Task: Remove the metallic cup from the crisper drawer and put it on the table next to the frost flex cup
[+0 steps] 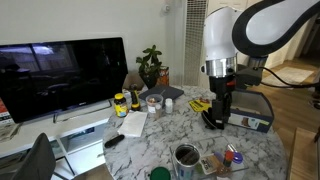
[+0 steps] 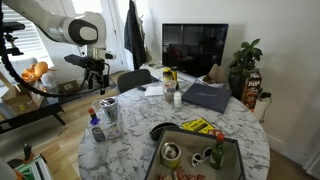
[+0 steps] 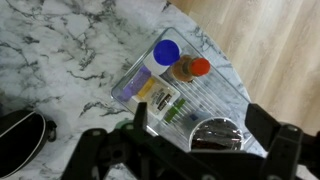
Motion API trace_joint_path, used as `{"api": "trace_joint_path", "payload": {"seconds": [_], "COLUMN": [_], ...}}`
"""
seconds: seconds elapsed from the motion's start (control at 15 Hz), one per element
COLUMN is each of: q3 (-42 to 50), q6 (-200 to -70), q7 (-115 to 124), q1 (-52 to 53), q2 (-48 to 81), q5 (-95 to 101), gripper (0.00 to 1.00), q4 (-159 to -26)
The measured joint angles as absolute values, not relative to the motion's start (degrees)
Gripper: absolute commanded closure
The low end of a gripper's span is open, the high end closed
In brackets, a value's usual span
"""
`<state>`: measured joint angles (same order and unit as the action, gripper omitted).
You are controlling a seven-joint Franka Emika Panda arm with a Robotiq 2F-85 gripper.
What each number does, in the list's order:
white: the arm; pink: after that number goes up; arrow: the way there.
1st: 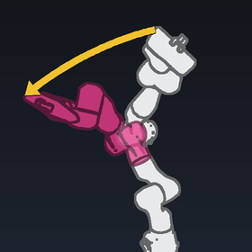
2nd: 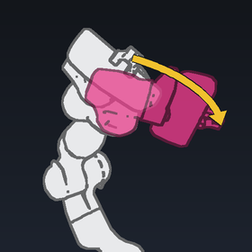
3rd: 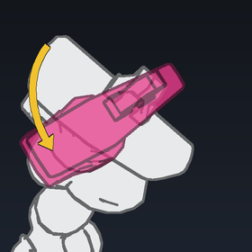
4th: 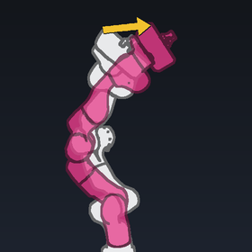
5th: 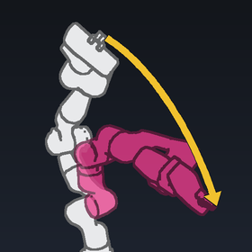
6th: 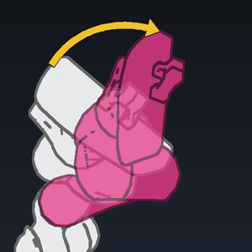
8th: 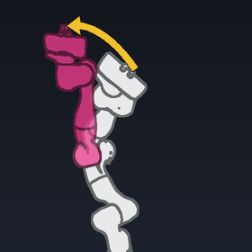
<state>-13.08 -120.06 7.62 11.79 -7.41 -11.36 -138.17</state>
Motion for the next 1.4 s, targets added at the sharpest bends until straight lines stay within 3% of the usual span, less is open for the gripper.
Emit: {"api": "trace_joint_path", "payload": {"seconds": [0.4, 0.8, 1.27, 1.33, 1.4], "q3": [-12.88, -13.20, -13.67, -13.67, -13.69], "q6": [-126.78, -137.35, -138.93, -139.91, -141.27], "q7": [13.28, 13.00, 10.93, 10.25, 9.08], "q1": [11.67, 11.88, 11.83, 11.71, 11.51], "q2": [-5.27, 6.27, 10.89, 11.02, 11.33], "q5": [-14.33, -26.08, -28.79, -30.03, -31.96], "gripper": [0.00, 0.00, 0.00, 0.02, 0.23], "q4": [-138.01, -137.75, -136.34, -136.34, -136.34]}}
